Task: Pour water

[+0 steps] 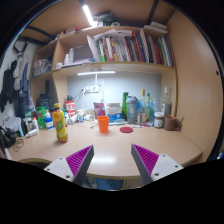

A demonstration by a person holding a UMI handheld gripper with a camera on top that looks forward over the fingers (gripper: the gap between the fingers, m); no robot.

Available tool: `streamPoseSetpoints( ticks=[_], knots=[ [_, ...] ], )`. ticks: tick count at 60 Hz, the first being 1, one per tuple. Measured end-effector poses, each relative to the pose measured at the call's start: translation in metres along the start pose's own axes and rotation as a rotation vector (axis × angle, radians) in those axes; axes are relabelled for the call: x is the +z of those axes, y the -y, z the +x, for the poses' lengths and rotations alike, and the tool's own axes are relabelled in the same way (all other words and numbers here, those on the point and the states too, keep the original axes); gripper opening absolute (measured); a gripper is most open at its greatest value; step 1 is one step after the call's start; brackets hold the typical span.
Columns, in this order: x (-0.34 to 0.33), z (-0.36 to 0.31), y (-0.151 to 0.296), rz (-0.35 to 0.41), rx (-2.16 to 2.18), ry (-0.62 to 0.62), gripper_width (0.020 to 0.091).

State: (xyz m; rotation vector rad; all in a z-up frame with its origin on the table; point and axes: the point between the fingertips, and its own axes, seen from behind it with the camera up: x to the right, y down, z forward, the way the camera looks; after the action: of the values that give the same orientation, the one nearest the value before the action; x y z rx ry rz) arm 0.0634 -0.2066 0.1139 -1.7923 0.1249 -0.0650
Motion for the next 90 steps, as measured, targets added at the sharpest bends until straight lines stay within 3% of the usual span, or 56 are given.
streamPoseSetpoints(
  ticks=[15,27,38,47,56,59,62,65,71,76,90],
  knots=[
    [0.027,-0.044,-0.008,0.002,-0.012,0.072,0.0843],
    [0.070,-0.147,0.005,0.040,-0.016,0.216,0.0843],
    [0.126,-0.245,0.030,0.079,-0.003,0.276,0.0842],
    [0.181,-0.291,0.030,0.058,-0.013,0.227,0.0853],
    [0.232,-0.296,0.026,0.048,0.013,0.133,0.0842],
    [0.245,-0.294,0.020,0.025,0.040,0.124,0.0782],
    [0.256,-0.289,0.013,0.004,0.059,0.100,0.0526],
    [0.261,-0.283,0.014,0.012,0.074,0.073,0.0513],
    [0.267,-0.280,0.013,0.023,0.069,0.064,0.0394],
    [0.268,-0.283,0.012,0.035,0.052,0.098,0.0347],
    [0.269,-0.303,0.023,0.030,0.052,0.232,0.0346]
  ],
)
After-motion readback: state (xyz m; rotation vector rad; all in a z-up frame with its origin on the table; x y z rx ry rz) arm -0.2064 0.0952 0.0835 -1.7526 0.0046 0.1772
